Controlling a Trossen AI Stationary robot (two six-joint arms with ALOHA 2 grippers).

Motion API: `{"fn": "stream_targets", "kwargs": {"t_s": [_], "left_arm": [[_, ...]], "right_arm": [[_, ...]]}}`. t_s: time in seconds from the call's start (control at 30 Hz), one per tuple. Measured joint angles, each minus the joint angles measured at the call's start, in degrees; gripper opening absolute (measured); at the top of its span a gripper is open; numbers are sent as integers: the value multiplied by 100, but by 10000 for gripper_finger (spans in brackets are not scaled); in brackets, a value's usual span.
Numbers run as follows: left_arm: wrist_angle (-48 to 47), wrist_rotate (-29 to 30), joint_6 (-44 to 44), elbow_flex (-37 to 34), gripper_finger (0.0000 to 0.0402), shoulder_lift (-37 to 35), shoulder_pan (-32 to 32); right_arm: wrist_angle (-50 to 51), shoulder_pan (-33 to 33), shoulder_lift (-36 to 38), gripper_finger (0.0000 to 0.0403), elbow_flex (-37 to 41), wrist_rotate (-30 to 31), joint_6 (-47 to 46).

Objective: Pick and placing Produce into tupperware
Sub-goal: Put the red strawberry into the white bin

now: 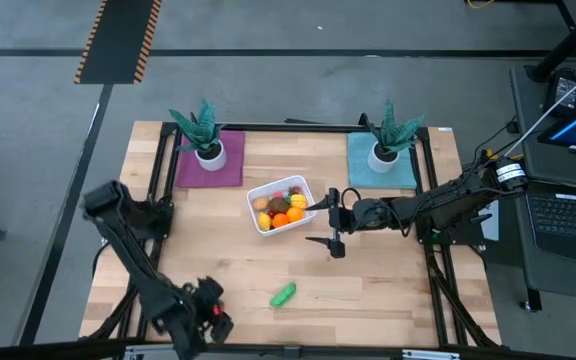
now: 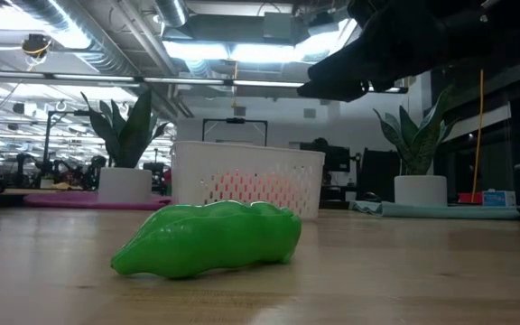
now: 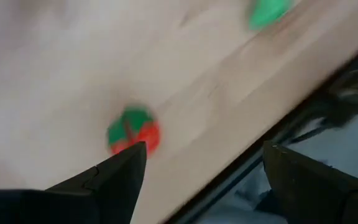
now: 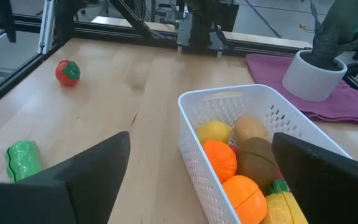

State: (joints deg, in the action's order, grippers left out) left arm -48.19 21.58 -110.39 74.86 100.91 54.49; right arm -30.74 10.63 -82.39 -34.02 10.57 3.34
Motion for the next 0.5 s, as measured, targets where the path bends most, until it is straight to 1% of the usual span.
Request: {"fn": "stream_targets", "kwargs": {"t_s": [0.07,0.1,0.23,0.33,0.5], "left_arm": [[-554,-444,-475,520,309,396,1],[-848,-569,-689,766,309,575,1],[-1825,-611,-1321,1550,309,1108,23],[-2214,-636,-1866,1775,309,1298,19],[-2145,-636,-1956,1778,309,1349,19]], "right_arm": [[48,11,0,391,0,-4,-23],[73,11,0,391,0,-6,-44],[263,13,0,391,-2,-12,-180],[338,30,0,391,-2,-25,-224],[332,113,0,391,-2,-168,-289]]}}
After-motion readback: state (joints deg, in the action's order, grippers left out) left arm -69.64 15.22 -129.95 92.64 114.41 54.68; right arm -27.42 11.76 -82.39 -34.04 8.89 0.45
